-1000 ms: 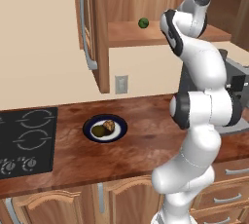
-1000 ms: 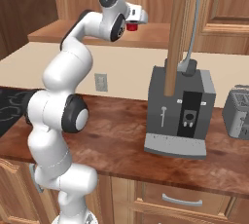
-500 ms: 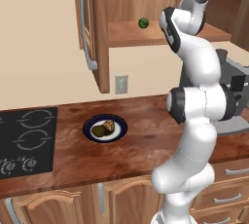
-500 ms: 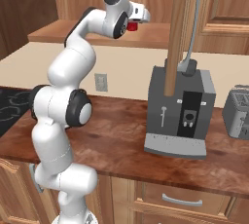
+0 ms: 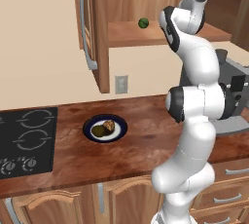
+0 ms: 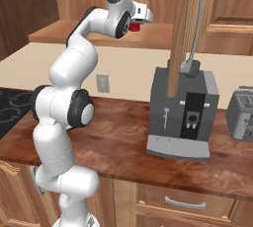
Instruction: Pick the avocado and bread from the counter and place them on the plate. Then pick the jam from the cabinet and place it next to the plate. Lastly close the cabinet door.
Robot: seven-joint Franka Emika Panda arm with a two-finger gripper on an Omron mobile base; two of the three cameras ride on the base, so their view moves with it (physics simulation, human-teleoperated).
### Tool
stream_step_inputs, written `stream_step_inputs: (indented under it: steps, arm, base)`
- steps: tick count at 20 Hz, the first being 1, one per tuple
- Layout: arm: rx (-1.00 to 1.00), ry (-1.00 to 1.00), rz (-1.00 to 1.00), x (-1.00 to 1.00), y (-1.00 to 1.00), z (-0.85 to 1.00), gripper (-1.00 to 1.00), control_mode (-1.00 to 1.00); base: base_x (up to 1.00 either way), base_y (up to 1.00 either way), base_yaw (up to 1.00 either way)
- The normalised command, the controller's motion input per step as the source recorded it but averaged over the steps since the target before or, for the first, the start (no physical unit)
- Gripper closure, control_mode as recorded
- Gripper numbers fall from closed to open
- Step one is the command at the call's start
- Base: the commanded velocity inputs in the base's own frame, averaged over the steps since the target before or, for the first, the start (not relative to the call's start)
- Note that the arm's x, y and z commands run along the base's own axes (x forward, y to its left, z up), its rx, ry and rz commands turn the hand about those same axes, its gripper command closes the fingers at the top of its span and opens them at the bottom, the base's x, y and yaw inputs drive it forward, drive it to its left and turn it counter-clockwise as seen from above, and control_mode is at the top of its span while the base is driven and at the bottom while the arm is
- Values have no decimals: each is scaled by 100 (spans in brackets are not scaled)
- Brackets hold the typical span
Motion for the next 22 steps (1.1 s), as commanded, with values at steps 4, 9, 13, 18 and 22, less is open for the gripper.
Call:
stream_step_inputs:
  steps: [4, 9, 13, 18, 22]
  arm:
    - [0, 0, 0, 0, 0, -11, 100, -100]
    - [0, 0, 0, -13, 0, -3, 100, -100]
    - [0, -1, 0, -52, 0, 1, 100, -100]
    - [0, -3, 0, -80, 0, 0, 100, -100]
    - [0, -4, -2, -96, 2, 0, 100, -100]
  base:
    - [0, 0, 0]
    - [0, 0, 0]
    - [0, 0, 0]
    - [0, 0, 0]
    - [0, 0, 0]
